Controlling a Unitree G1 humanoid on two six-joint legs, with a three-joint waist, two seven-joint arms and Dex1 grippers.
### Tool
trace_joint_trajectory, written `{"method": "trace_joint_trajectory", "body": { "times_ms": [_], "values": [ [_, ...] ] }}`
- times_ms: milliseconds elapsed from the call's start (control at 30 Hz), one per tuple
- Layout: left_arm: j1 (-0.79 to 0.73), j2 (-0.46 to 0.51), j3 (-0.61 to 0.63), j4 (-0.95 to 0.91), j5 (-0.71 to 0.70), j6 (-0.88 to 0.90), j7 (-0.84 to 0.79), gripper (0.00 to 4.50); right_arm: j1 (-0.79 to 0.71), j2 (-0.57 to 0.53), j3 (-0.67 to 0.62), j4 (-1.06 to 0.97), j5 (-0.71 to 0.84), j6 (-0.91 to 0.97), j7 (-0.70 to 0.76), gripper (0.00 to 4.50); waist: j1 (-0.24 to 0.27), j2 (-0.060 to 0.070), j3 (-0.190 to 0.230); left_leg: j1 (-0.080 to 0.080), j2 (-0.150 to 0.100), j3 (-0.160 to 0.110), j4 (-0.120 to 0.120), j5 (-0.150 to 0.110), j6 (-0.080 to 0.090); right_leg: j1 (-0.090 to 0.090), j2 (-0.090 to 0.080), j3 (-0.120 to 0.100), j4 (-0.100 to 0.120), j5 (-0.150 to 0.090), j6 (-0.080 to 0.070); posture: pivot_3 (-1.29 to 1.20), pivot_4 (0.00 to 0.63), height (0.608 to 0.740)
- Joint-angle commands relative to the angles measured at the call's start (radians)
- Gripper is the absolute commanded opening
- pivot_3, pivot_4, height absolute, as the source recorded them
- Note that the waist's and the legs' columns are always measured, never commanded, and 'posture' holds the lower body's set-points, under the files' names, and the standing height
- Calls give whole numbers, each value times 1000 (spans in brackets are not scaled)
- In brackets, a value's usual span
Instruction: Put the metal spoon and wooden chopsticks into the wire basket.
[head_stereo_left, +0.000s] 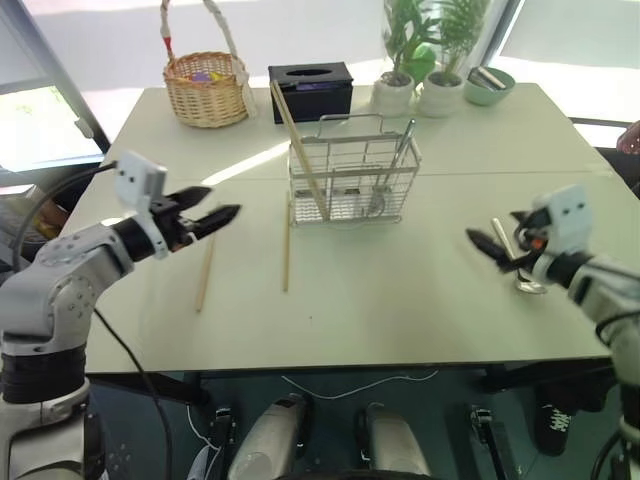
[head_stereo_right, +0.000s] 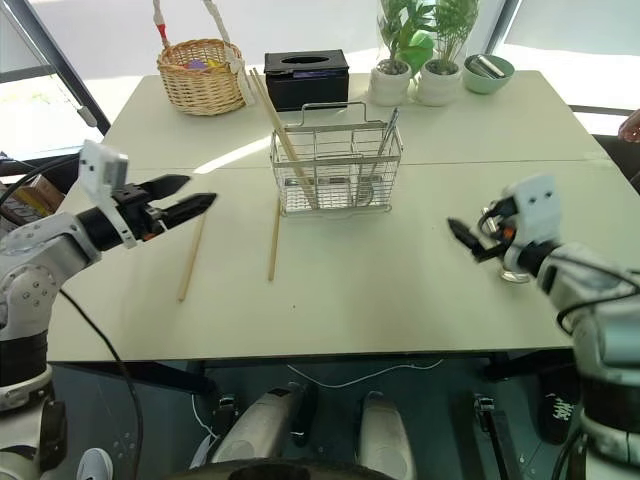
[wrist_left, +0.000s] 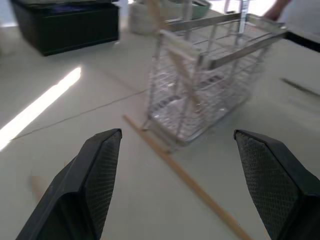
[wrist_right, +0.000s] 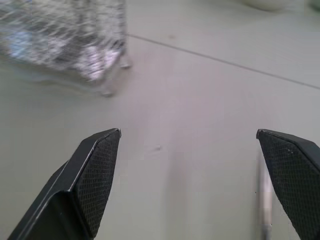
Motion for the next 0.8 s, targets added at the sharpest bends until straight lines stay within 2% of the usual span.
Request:
{"method": "trace_joint_trajectory", "body": {
  "times_ms": [33, 200, 333, 667, 700, 767, 800],
  "values": [
    [-53, 37, -53, -65, -60, 21, -99, 3779, -110, -25, 35, 176, -45, 45, 0, 4500, -2, 0, 0, 0, 0, 0, -1, 0, 0, 0, 0, 0, 1, 1, 1, 0, 150, 725],
    [-138, 27, -126, -26, -45, -3, -153, 3779, -233, -33, 61, 389, -71, 99, 26, 4500, -7, 1, 1, -1, 0, 0, -1, 1, 0, -1, 0, 0, 1, 1, 2, 0, 150, 725],
    [-170, 18, -151, -21, -48, -13, -176, 3779, -256, -34, 95, 483, -126, 43, 39, 4500, -13, 1, 1, -1, 0, 0, 0, 1, 0, 0, 0, 0, 1, 1, 2, 0, 150, 725],
    [-177, 19, -175, -40, -38, -25, -207, 3779, -235, -3, 123, 510, -141, 63, 90, 4500, -34, 1, 1, -1, 0, 0, 0, 1, 0, 0, 0, 0, 1, 2, 3, 0, 150, 725],
    [-178, 20, -175, -38, -37, -26, -207, 3809, -231, 0, 123, 511, -144, 59, 90, 3958, -34, 1, 1, -1, 0, 0, 0, 1, 0, -1, 0, 0, 1, 2, 3, 0, 150, 725],
    [-184, 24, -174, -31, -36, -28, -212, 3809, -219, 7, 126, 506, -149, 53, 91, 3208, -32, 1, 1, -1, 0, 0, 0, 1, 0, -1, 0, 0, 1, 2, 3, 0, 150, 725],
    [-187, 26, -174, -27, -34, -30, -214, 3809, -214, 10, 126, 505, -152, 52, 91, 2645, -32, 1, 1, -1, 0, 0, 0, 1, 0, -1, 0, 0, 1, 2, 3, 0, 150, 725]
  ]
}}
